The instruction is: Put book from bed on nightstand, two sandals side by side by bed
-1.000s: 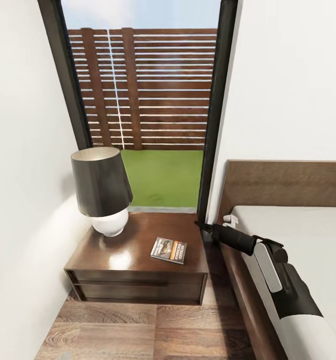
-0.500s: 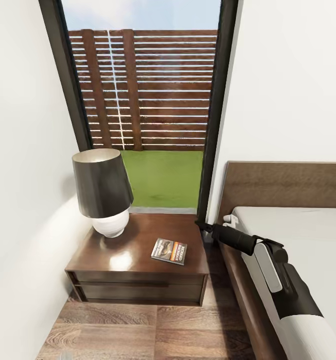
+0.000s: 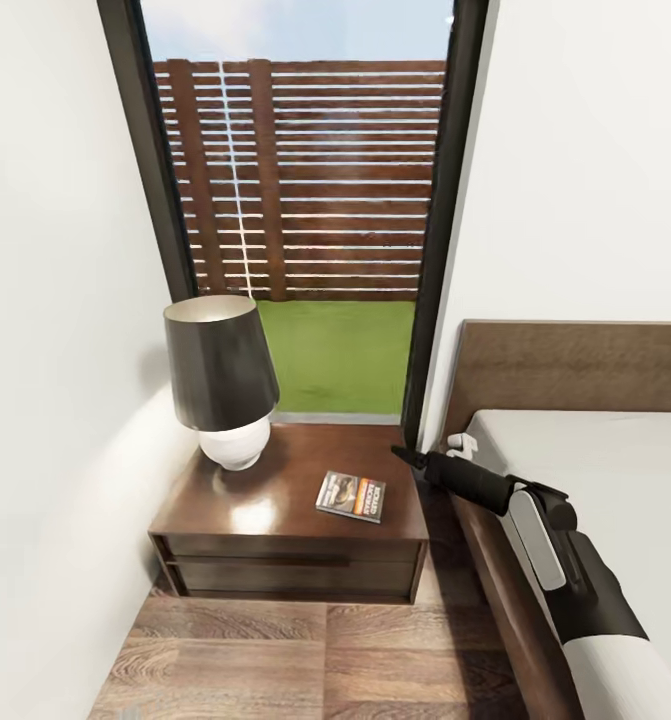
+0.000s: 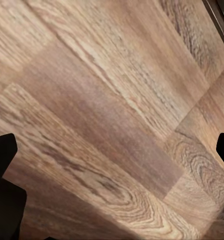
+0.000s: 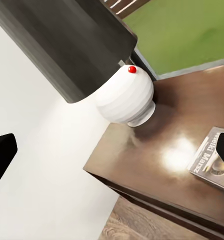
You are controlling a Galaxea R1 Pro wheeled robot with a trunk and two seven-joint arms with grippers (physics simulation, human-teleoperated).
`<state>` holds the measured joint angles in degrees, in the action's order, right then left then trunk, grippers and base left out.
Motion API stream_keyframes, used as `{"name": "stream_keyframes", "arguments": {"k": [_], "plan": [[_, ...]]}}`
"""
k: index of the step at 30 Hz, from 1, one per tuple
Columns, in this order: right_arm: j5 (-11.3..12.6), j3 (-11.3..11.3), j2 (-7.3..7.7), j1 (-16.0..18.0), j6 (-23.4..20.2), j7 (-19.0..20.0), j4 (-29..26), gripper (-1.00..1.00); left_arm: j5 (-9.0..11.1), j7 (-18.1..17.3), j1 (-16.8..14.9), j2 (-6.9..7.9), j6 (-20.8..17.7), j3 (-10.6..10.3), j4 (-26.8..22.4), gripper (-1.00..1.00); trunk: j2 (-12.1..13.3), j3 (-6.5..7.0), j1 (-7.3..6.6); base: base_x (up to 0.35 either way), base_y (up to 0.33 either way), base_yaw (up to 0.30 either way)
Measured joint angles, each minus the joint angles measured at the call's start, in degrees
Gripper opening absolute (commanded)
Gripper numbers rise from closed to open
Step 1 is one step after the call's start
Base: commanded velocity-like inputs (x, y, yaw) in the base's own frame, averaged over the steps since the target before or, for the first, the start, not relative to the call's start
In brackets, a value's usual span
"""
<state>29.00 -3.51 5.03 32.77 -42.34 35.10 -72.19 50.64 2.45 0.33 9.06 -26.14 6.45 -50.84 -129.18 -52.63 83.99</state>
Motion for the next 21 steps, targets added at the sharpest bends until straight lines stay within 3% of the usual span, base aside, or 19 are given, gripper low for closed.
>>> {"name": "stream_keyframes", "arguments": {"k": [8, 13, 21], "plan": [[0.0, -0.1, -0.13, -0.4, 0.1, 0.0, 0.1, 1.00, 0.0, 0.0, 0.0, 0.00, 0.0, -0.1, 0.3, 1.00, 0.0, 0.00, 0.00, -0.005, 0.009, 0.000], [-0.2, 0.0, -0.28, -2.9, 0.9, -0.2, 0.6, 1.00, 0.0, 0.0, 0.0, 0.00, 0.0, -0.2, 0.4, 1.00, 0.0, 0.00, 0.00, -0.001, 0.002, 0.000], [-1.8, 0.1, 0.10, -9.0, 8.1, 0.1, 3.2, 1.00, 0.0, 0.0, 0.0, -0.06, 0.0, -0.2, 0.5, 1.00, 0.0, 0.00, 0.00, 0.000, 0.000, 0.000]]}}
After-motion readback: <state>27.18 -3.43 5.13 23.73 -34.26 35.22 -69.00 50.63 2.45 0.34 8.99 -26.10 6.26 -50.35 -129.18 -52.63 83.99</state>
